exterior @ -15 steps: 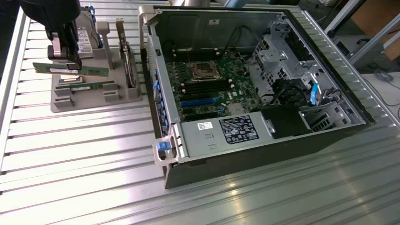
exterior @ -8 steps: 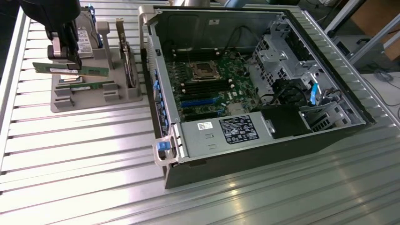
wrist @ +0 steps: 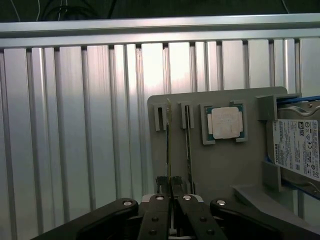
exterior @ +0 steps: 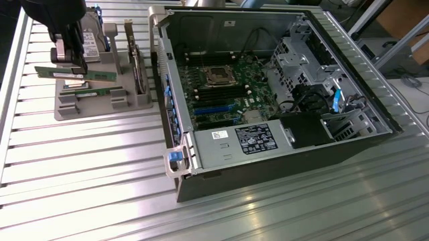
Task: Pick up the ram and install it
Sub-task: 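Pick up the ram and move it above insertion slot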
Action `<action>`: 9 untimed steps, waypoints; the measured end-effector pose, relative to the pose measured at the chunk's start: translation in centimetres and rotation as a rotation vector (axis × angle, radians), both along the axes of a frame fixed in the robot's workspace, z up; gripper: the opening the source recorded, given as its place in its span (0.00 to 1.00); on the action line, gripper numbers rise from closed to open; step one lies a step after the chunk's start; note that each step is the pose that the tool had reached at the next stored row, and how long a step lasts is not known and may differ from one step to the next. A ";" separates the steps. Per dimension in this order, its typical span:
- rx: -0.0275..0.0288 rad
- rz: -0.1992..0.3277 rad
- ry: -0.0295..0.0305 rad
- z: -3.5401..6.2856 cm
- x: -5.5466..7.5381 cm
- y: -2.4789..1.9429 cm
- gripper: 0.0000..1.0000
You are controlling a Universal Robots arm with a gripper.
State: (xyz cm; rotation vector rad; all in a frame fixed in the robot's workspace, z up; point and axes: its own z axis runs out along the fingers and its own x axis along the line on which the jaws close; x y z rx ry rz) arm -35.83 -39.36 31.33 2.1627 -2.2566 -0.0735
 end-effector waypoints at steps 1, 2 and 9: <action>-0.0001 0.000 0.0001 0.05 0.0 0.00 0.13; 0.0000 0.000 0.0000 0.10 0.0 0.00 0.13; 0.0000 0.000 0.0000 0.75 0.0 0.00 0.13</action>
